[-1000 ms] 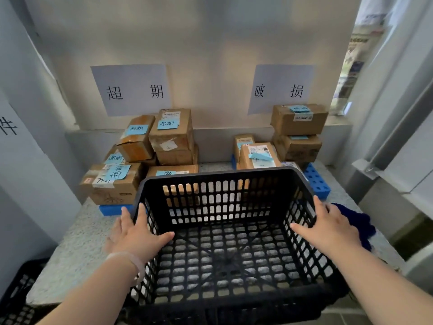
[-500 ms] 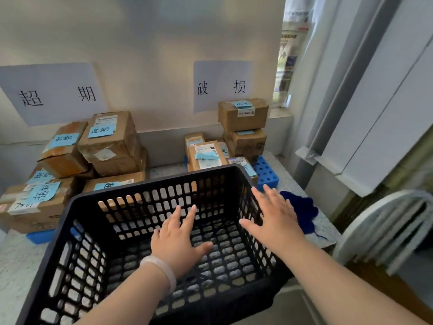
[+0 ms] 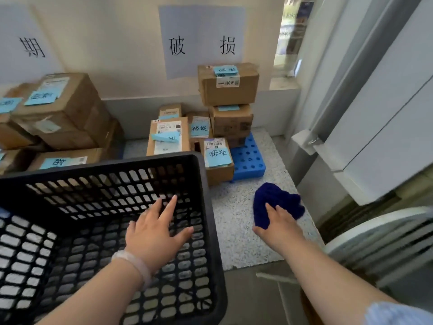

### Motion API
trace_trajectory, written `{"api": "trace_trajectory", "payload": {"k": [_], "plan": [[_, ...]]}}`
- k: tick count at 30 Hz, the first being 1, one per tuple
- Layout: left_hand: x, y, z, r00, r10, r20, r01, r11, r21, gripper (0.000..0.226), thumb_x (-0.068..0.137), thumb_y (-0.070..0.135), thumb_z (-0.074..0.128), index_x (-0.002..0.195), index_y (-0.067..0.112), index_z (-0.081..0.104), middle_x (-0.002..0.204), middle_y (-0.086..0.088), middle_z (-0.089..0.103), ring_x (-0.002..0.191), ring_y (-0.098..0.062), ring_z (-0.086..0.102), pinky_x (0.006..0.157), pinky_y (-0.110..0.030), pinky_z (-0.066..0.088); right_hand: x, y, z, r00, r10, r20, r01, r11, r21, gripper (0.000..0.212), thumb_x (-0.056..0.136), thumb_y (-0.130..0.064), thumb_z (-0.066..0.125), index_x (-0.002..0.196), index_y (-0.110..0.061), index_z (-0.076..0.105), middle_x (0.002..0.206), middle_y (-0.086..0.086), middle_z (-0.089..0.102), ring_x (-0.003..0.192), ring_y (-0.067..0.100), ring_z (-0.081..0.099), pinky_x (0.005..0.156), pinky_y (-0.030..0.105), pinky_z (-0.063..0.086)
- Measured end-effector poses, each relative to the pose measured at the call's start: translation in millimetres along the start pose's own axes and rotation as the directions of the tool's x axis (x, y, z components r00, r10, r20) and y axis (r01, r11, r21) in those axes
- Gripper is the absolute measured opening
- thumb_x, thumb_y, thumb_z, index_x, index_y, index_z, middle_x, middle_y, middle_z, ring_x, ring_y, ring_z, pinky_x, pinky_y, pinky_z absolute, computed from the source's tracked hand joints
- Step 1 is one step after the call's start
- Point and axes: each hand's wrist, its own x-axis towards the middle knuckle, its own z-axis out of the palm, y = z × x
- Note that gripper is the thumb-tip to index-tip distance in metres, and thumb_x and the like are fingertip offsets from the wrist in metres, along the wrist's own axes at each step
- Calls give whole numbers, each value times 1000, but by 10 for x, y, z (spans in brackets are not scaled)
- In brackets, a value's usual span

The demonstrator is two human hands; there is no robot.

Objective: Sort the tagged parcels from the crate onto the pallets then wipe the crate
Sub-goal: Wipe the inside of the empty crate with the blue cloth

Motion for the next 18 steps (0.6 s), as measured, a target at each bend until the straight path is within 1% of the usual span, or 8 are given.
{"api": "trace_trajectory", "payload": {"k": [2, 4, 8, 12, 14, 15, 17, 18], "plan": [[22, -1, 24, 997, -75, 27, 75, 997, -5, 85, 86, 78, 33, 154, 45, -6, 165, 4, 2, 151, -22, 11, 120, -48, 20, 192, 83, 60, 999, -6, 52, 8, 999, -47, 91, 89, -65, 49, 157, -28, 1, 164, 3, 1, 150, 26, 5, 120, 45, 17], [34, -16, 39, 992, -121, 43, 121, 993, 6, 85, 86, 78, 32, 154, 44, -6, 165, 4, 2, 151, -22, 12, 120, -46, 21, 383, 125, 95, 995, -6, 98, 14, 997, -82, 92, 89, -64, 50, 156, -29, -2, 164, 3, -4, 150, 28, 1, 120, 47, 16], [80, 2, 108, 982, -178, 58, 179, 984, -10, 87, 83, 78, 32, 154, 44, -4, 165, 5, 3, 151, -21, 13, 120, -43, 21, 718, 138, 178, 986, -4, 168, 25, 992, -126, 93, 90, -61, 52, 156, -32, -7, 163, 3, -14, 150, 30, -3, 120, 49, 15], [156, -35, 160, 973, -224, 49, 226, 972, -62, 90, 77, 79, 29, 155, 43, -1, 164, 4, 12, 150, -20, 16, 120, -42, 22, 986, 173, 309, 967, -6, 254, 48, 986, -158, 98, 86, -66, 54, 153, -38, -12, 160, 5, -25, 149, 35, -7, 120, 50, 14], [192, -51, 185, 969, -240, 53, 244, 967, -76, 97, 70, 81, 23, 155, 41, 1, 164, 3, 15, 149, -20, 17, 120, -40, 21, 1089, 208, 377, 971, -18, 238, 63, 981, -183, 96, 86, -65, 54, 152, -42, -12, 160, 6, -26, 148, 37, -6, 118, 51, 15], [206, -54, 199, 967, -248, 57, 252, 964, -82, 100, 66, 81, 21, 156, 40, 3, 164, 3, 16, 149, -20, 18, 120, -40, 21, 1120, 227, 410, 980, -29, 199, 72, 975, -210, 94, 87, -64, 54, 152, -44, -11, 160, 7, -22, 147, 37, -1, 116, 51, 19], [229, -48, 228, 965, -255, 62, 259, 962, -88, 103, 63, 82, 18, 156, 40, 4, 163, 2, 18, 149, -21, 19, 120, -40, 21, 1140, 270, 449, 995, -72, 73, 89, 962, -259, 86, 90, -53, 54, 152, -45, -6, 160, 8, -6, 139, 35, 17, 109, 50, 31], [237, -49, 245, 965, -255, 63, 260, 961, -90, 102, 63, 82, 18, 156, 40, 4, 163, 2, 20, 148, -21, 19, 119, -40, 22, 1151, 294, 451, 996, -87, 17, 89, 963, -256, 86, 92, -43, 56, 152, -45, -6, 157, 7, 5, 131, 33, 28, 104, 48, 36]]}}
